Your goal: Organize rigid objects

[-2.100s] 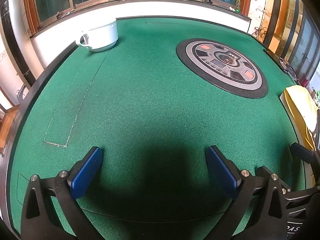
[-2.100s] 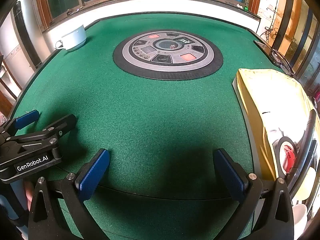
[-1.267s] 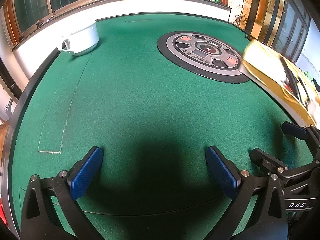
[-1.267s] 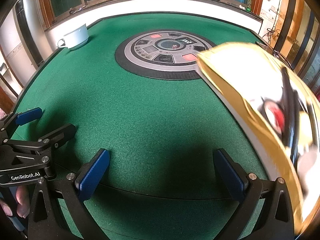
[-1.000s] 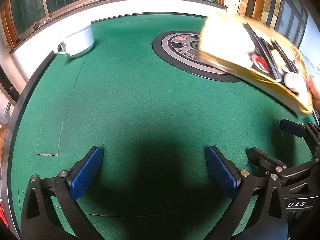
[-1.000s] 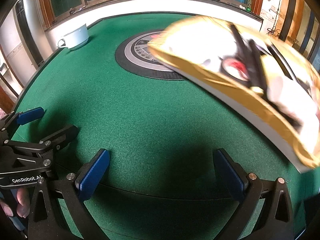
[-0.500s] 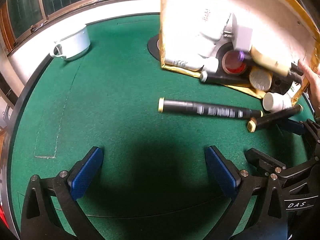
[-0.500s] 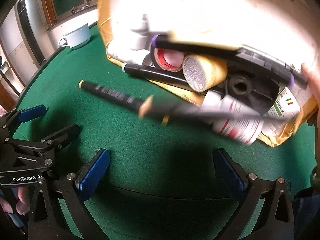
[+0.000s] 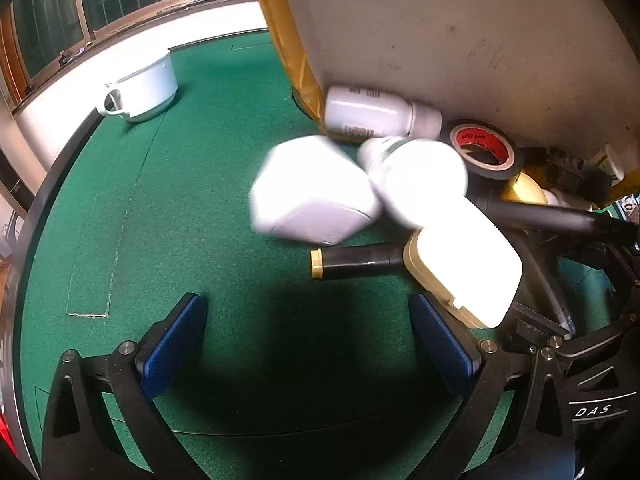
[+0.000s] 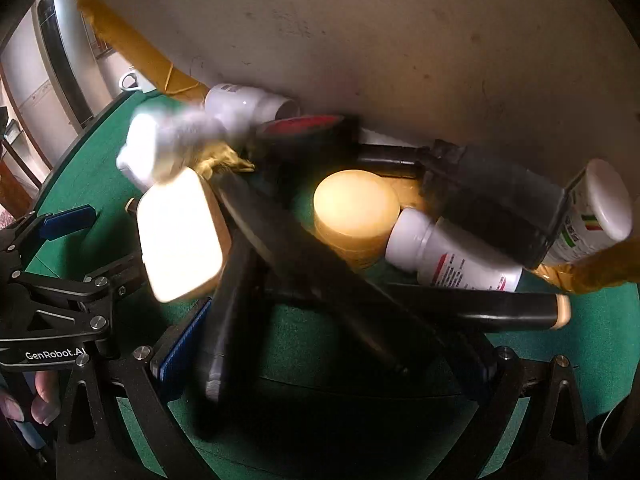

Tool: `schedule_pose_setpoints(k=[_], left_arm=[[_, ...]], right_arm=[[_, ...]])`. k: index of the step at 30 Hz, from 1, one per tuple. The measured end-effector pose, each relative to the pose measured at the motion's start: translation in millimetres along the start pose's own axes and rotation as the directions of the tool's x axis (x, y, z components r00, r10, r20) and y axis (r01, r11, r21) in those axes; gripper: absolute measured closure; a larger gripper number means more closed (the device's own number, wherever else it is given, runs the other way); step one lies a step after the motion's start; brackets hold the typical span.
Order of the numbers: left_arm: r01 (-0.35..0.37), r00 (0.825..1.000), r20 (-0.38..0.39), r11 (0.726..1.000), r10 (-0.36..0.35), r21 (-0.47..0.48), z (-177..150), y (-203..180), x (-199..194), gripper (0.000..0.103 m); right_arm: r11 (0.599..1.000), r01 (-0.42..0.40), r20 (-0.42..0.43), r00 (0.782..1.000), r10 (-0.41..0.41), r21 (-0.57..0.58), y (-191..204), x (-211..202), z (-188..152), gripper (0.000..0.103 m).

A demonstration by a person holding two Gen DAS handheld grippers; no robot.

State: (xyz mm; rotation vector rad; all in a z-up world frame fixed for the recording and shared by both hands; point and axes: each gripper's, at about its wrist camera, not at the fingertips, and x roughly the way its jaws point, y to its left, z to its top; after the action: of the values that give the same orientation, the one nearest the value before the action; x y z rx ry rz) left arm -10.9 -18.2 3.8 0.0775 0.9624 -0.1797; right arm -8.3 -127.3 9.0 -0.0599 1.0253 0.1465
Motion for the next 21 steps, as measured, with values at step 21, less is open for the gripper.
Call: schedule_pose_setpoints(k=[21], left_arm=[[0.001, 1.0, -0.001, 1.0, -0.001, 0.0, 0.9, -0.3, 0.7, 0.0]], right_arm=[[1.0, -0.002, 0.0, 1.0, 0.002, 0.001, 1.0, -6.0, 0.7, 0.001]])
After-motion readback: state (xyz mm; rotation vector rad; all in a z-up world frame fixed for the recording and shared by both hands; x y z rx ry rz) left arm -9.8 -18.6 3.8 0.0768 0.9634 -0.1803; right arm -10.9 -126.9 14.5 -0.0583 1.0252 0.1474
